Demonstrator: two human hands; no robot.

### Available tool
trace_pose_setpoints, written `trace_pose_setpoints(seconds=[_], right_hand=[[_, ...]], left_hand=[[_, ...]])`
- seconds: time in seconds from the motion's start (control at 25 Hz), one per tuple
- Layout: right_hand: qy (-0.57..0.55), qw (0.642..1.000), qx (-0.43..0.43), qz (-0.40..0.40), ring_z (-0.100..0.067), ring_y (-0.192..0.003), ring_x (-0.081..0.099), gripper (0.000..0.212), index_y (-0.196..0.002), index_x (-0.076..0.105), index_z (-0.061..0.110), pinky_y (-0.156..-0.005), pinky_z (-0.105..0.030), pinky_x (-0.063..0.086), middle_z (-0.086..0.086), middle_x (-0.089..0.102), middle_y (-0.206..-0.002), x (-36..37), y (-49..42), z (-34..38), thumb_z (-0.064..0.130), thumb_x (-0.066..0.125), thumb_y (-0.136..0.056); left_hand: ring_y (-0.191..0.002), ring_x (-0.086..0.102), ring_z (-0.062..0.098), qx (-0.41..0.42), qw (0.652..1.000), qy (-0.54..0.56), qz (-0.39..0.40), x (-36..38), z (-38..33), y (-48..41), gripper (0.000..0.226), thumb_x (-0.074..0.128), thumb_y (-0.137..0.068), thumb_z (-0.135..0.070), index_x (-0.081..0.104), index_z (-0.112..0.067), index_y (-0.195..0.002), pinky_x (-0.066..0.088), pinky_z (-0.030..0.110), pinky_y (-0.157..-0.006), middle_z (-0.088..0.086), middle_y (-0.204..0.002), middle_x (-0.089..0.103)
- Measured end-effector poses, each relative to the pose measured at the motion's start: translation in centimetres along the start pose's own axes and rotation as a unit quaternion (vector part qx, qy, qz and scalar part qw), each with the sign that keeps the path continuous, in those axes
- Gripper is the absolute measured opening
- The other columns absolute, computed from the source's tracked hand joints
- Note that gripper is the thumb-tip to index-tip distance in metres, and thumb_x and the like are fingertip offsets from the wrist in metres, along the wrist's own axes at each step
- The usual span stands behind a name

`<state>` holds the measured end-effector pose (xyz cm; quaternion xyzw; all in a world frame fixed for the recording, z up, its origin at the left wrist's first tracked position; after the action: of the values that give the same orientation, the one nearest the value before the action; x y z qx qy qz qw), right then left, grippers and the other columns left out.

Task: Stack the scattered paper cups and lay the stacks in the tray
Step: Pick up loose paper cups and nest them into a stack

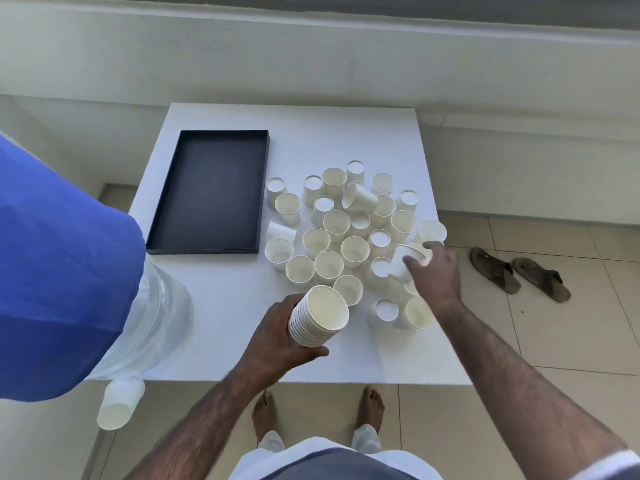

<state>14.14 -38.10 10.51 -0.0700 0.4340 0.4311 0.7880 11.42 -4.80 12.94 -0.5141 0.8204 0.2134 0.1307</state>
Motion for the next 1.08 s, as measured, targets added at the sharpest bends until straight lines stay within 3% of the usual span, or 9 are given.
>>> trace_pose_setpoints(seconds=[0.16, 0.32, 0.36, 0.4, 0.56, 0.64, 0.72, 0.92, 1.08], right_hand=[[0.098, 0.993, 0.028, 0.052, -0.04, -0.114, 0.061, 0.055, -0.131, 0.063, 0.02, -0.085, -0.042, 0.055, -0.02, 0.056, -0.13, 1.5, -4.7, -3.1, 0.036, 0.079, -0.081], [0.05, 0.997, -0.028, 0.054, -0.036, -0.083, 0.067, 0.01, -0.084, 0.07, 0.02, -0.065, -0.034, 0.052, -0.02, 0.067, -0.108, 2.4, -5.0, -2.2, 0.026, 0.076, -0.079], [0.028, 0.998, -0.039, 0.049, -0.033, -0.076, 0.065, 0.01, -0.077, 0.066, 0.019, -0.063, -0.032, 0.048, -0.018, 0.068, -0.101, 2.0, -4.6, -1.5, 0.021, 0.075, -0.081], [0.003, 0.998, -0.048, 0.046, -0.031, -0.076, 0.063, 0.012, -0.076, 0.065, 0.016, -0.065, -0.031, 0.046, -0.013, 0.068, -0.097, 1.6, -4.0, -0.8, 0.017, 0.074, -0.083], [-0.145, 0.985, -0.09, 0.028, -0.02, -0.114, 0.062, 0.01, -0.084, 0.066, 0.014, -0.09, -0.039, 0.052, 0.014, 0.061, -0.107, -0.6, 1.7, 3.2, 0.02, 0.074, -0.089], [-0.218, 0.966, -0.134, 0.028, -0.011, -0.118, 0.061, 0.011, -0.084, 0.067, 0.016, -0.087, -0.028, 0.054, 0.021, 0.06, -0.121, -1.7, 5.9, 5.9, 0.019, 0.075, -0.09], [-0.254, 0.945, -0.197, 0.054, -0.008, -0.12, 0.061, 0.01, -0.085, 0.068, 0.014, -0.084, -0.022, 0.054, 0.013, 0.06, -0.134, -2.1, 10.2, 8.9, 0.014, 0.076, -0.091], [-0.164, 0.921, -0.321, 0.15, -0.005, -0.128, 0.054, 0.013, -0.084, 0.063, 0.016, -0.095, -0.028, 0.048, 0.011, 0.056, -0.143, 0.3, 15.6, 11.9, 0.016, 0.074, -0.09], [-0.029, 0.907, -0.387, 0.162, -0.01, -0.124, 0.051, 0.014, -0.09, 0.054, 0.017, -0.074, -0.008, 0.034, 0.012, 0.042, -0.155, 1.3, 16.3, 11.5, 0.023, 0.066, -0.096]], left_hand=[[-0.109, 0.06, -0.008, -0.007, 0.999, 0.026, 0.019, 0.4, 0.1, 0.1, 0.08, 0.097, -0.068, -0.019, 0.049, -0.048, -0.126, 0.042, 0.002, -0.083, -0.036, -0.116, 0.064], [-0.108, 0.061, -0.007, -0.03, 0.999, 0.016, 0.023, 0.5, 1.0, 0.4, 0.08, 0.096, -0.07, -0.025, 0.047, -0.051, -0.128, 0.043, 0.003, -0.082, -0.033, -0.116, 0.065], [-0.108, 0.061, -0.007, -0.034, 0.999, 0.015, 0.022, 0.4, 1.3, 0.4, 0.079, 0.096, -0.07, -0.026, 0.047, -0.051, -0.128, 0.043, 0.003, -0.081, -0.033, -0.116, 0.065], [-0.108, 0.061, -0.006, -0.036, 0.999, 0.015, 0.021, 0.3, 1.5, 0.4, 0.079, 0.096, -0.07, -0.026, 0.048, -0.051, -0.127, 0.044, 0.004, -0.081, -0.032, -0.117, 0.065], [-0.108, 0.062, -0.002, -0.042, 0.999, 0.013, 0.01, -0.5, 2.3, 0.2, 0.077, 0.095, -0.07, -0.029, 0.048, -0.053, -0.126, 0.047, 0.007, -0.081, -0.029, -0.115, 0.065], [-0.107, 0.062, -0.002, -0.043, 0.999, 0.01, 0.006, -0.7, 2.4, 0.1, 0.076, 0.095, -0.07, -0.029, 0.047, -0.055, -0.124, 0.048, 0.008, -0.08, -0.029, -0.115, 0.065], [-0.106, 0.063, -0.002, -0.038, 0.999, 0.009, 0.003, -0.8, 2.4, -0.1, 0.076, 0.095, -0.071, -0.027, 0.047, -0.056, -0.123, 0.048, 0.007, -0.078, -0.029, -0.114, 0.065], [-0.103, 0.066, 0.005, -0.032, 0.999, 0.012, 0.006, -0.7, 2.1, -0.8, 0.076, 0.095, -0.069, -0.029, 0.05, -0.05, -0.127, 0.055, 0.019, -0.076, -0.023, -0.112, 0.069], [-0.106, 0.065, -0.001, -0.02, 1.0, -0.013, 0.011, -1.0, 1.7, -0.8, 0.079, 0.095, -0.069, -0.028, 0.05, -0.051, -0.129, 0.056, 0.02, -0.08, -0.029, -0.115, 0.067]])
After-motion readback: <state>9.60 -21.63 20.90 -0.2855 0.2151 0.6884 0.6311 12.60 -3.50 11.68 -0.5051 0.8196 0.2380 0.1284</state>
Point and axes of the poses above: each hand's wrist, its own y-axis away from the middle knuckle, its own x-axis out of the palm, z = x × y, the point moved 9 cm from there along -y, towards the middle knuckle
